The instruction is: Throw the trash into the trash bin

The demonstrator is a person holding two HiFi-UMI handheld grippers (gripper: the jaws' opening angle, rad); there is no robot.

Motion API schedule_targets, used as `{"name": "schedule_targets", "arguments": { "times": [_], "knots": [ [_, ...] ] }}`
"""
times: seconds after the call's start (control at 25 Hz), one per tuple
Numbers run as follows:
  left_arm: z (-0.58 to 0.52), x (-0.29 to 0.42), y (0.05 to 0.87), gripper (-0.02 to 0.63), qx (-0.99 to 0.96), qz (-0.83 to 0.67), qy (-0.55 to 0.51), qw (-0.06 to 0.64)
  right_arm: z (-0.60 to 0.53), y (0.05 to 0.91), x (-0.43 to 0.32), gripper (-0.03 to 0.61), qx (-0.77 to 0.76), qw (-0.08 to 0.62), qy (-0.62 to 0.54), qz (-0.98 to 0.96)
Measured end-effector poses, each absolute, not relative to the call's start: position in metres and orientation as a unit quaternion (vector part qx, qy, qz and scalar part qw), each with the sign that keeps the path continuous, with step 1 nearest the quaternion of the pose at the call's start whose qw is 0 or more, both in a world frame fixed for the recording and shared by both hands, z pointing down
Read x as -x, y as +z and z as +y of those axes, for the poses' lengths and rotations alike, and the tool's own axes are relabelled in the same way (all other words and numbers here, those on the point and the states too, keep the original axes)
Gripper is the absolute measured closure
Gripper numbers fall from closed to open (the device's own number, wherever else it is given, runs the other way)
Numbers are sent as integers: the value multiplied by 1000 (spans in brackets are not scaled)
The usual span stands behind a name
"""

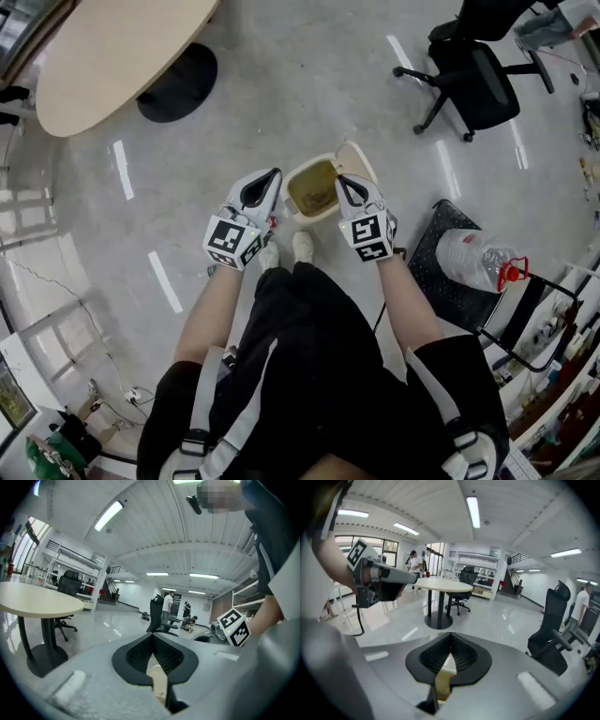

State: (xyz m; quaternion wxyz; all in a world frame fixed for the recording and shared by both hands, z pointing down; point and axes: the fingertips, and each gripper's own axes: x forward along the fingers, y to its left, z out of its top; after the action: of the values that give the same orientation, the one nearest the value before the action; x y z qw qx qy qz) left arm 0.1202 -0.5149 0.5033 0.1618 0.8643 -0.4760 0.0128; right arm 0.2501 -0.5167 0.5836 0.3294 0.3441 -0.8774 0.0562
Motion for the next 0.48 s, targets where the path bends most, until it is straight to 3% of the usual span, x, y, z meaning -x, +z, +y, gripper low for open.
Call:
{"name": "schedule_targets", "arguments": {
  "times": [0.2,0.48],
  "knots": [
    [-517,-86,435,614,-845,-523,-32,106,-540,496,-268,572,-422,204,57,-881],
    [-485,-45,359,614,-846,-524,-84,57,-514,427,-289,572,-501,124,46,-855]
  ]
}}
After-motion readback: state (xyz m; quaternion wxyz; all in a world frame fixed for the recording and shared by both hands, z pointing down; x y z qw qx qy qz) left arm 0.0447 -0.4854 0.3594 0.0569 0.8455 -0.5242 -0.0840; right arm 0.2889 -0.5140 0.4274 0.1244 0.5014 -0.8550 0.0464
